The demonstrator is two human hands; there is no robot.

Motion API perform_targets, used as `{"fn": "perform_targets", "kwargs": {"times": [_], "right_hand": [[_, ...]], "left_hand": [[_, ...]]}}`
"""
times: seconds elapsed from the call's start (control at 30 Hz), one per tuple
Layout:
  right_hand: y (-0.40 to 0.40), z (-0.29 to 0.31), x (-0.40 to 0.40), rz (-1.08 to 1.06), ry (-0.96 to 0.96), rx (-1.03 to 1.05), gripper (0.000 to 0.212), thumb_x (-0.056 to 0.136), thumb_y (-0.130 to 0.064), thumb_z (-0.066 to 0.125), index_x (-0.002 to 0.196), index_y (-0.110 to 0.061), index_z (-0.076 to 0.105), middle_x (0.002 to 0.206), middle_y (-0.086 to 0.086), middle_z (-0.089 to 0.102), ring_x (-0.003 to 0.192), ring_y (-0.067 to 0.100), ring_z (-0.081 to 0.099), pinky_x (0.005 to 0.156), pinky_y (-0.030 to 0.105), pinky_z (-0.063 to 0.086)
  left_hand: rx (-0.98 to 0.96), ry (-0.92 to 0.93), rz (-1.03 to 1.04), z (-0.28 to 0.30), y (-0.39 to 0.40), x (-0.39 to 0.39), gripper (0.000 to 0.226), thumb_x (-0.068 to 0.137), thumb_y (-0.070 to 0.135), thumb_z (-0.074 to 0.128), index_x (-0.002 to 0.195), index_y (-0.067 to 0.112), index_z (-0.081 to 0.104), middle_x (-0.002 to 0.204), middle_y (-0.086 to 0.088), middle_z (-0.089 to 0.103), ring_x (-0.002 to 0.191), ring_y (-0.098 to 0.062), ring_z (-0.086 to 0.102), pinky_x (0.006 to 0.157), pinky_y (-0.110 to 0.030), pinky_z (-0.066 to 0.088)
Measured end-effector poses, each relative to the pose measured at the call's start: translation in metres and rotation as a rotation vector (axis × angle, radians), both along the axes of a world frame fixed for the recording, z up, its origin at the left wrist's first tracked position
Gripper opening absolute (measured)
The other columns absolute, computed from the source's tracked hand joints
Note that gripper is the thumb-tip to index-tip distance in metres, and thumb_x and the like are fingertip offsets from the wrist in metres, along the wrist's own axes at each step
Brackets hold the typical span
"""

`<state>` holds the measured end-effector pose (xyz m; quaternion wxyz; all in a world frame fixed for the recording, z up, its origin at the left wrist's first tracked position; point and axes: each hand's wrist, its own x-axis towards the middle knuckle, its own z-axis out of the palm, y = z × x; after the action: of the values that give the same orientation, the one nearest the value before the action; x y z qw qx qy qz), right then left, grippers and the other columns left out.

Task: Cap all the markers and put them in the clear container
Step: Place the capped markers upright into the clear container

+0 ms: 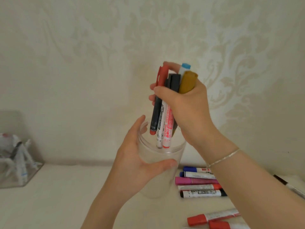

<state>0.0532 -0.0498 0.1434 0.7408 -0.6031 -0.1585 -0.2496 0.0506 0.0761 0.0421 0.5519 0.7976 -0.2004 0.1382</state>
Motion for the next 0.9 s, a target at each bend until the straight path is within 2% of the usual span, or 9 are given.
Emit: {"fn": "perform_targets", "kwargs": {"times": [0.07, 0.23, 0.33, 0.43, 0.57, 0.63, 0.7, 0.8, 0.9], "right_hand": [[0.001, -0.009, 0.000, 0.027, 0.046, -0.075, 0.035, 0.078, 0.010, 0.065, 0.101, -0.017, 0.065, 0.094, 0.019, 0.070, 0.080, 0.025, 0.071, 0.068, 0.028, 0.059], [-0.001, -0.019, 0.005, 0.026, 0.222, -0.319, 0.026, 0.069, 0.002, 0.074, 0.093, -0.006, 0.066, 0.094, 0.024, 0.070, 0.087, 0.036, 0.069, 0.081, 0.050, 0.056], [-0.005, -0.022, 0.006, 0.037, 0.273, -0.377, 0.021, 0.069, 0.001, 0.073, 0.089, 0.003, 0.065, 0.092, 0.024, 0.070, 0.083, 0.033, 0.070, 0.079, 0.043, 0.058], [-0.006, -0.025, 0.007, -0.011, 0.290, -0.524, 0.017, 0.068, 0.001, 0.073, 0.082, 0.003, 0.064, 0.067, 0.013, 0.063, 0.058, 0.016, 0.060, 0.058, 0.029, 0.051], [-0.004, -0.030, 0.010, -0.034, 0.243, -0.716, 0.037, 0.063, -0.007, 0.077, 0.095, -0.011, 0.061, 0.072, 0.007, 0.060, 0.063, 0.015, 0.057, 0.062, 0.037, 0.053], [-0.004, -0.032, 0.011, 0.009, 0.229, -0.774, 0.043, 0.066, -0.006, 0.075, 0.102, -0.018, 0.056, 0.074, 0.000, 0.059, 0.064, 0.012, 0.056, 0.061, 0.031, 0.051], [-0.006, -0.031, 0.012, 0.046, 0.239, -0.837, 0.040, 0.067, -0.004, 0.074, 0.101, -0.016, 0.057, 0.074, -0.001, 0.059, 0.065, 0.012, 0.056, 0.064, 0.032, 0.051], [-0.011, -0.029, 0.014, 0.093, 0.294, -0.852, 0.041, 0.067, -0.001, 0.075, 0.103, -0.013, 0.058, 0.078, 0.002, 0.061, 0.069, 0.015, 0.057, 0.068, 0.034, 0.052], [-0.009, -0.031, 0.014, 0.127, 0.292, -0.871, 0.038, 0.070, 0.000, 0.072, 0.103, -0.012, 0.058, 0.082, 0.008, 0.064, 0.073, 0.018, 0.059, 0.071, 0.036, 0.053]], "left_hand": [[-0.037, 0.004, -0.005, 0.001, -0.001, -0.001, 0.117, 0.039, 0.060, 0.082, 0.142, 0.051, 0.026, 0.136, 0.028, 0.048, 0.125, 0.010, 0.045, 0.110, -0.032, 0.039], [-0.085, -0.006, 0.094, 0.002, 0.002, 0.003, 0.117, 0.038, 0.055, 0.085, 0.141, 0.049, 0.029, 0.138, 0.024, 0.048, 0.128, 0.009, 0.042, 0.110, -0.034, 0.038], [-0.070, -0.012, 0.117, 0.003, 0.004, 0.002, 0.113, 0.042, 0.048, 0.090, 0.138, 0.052, 0.031, 0.137, 0.023, 0.049, 0.127, 0.007, 0.043, 0.110, -0.032, 0.038], [-0.048, -0.019, 0.112, 0.003, 0.005, 0.002, 0.107, 0.044, 0.045, 0.091, 0.134, 0.054, 0.035, 0.134, 0.023, 0.050, 0.126, 0.004, 0.046, 0.108, -0.031, 0.039], [-0.018, 0.009, 0.094, 0.004, 0.002, -0.001, 0.106, 0.039, 0.055, 0.084, 0.133, 0.055, 0.035, 0.132, 0.025, 0.050, 0.124, -0.006, 0.049, 0.094, -0.050, 0.051], [0.027, -0.009, 0.083, 0.003, 0.002, -0.002, 0.107, 0.044, 0.048, 0.087, 0.136, 0.050, 0.035, 0.133, 0.024, 0.050, 0.125, -0.003, 0.048, 0.103, -0.041, 0.045], [0.066, -0.025, 0.095, 0.001, 0.003, -0.003, 0.105, 0.047, 0.040, 0.090, 0.137, 0.046, 0.036, 0.133, 0.023, 0.050, 0.122, 0.001, 0.048, 0.104, -0.027, 0.041], [0.085, -0.007, 0.101, -0.001, 0.002, -0.004, 0.108, 0.051, 0.036, 0.092, 0.138, 0.048, 0.028, 0.134, 0.027, 0.046, 0.114, 0.008, 0.047, 0.084, -0.003, 0.040], [0.097, 0.012, 0.101, -0.002, 0.002, -0.004, 0.113, 0.052, 0.032, 0.092, 0.142, 0.044, 0.024, 0.135, 0.023, 0.047, 0.096, 0.010, 0.057, 0.064, -0.001, 0.044]]}}
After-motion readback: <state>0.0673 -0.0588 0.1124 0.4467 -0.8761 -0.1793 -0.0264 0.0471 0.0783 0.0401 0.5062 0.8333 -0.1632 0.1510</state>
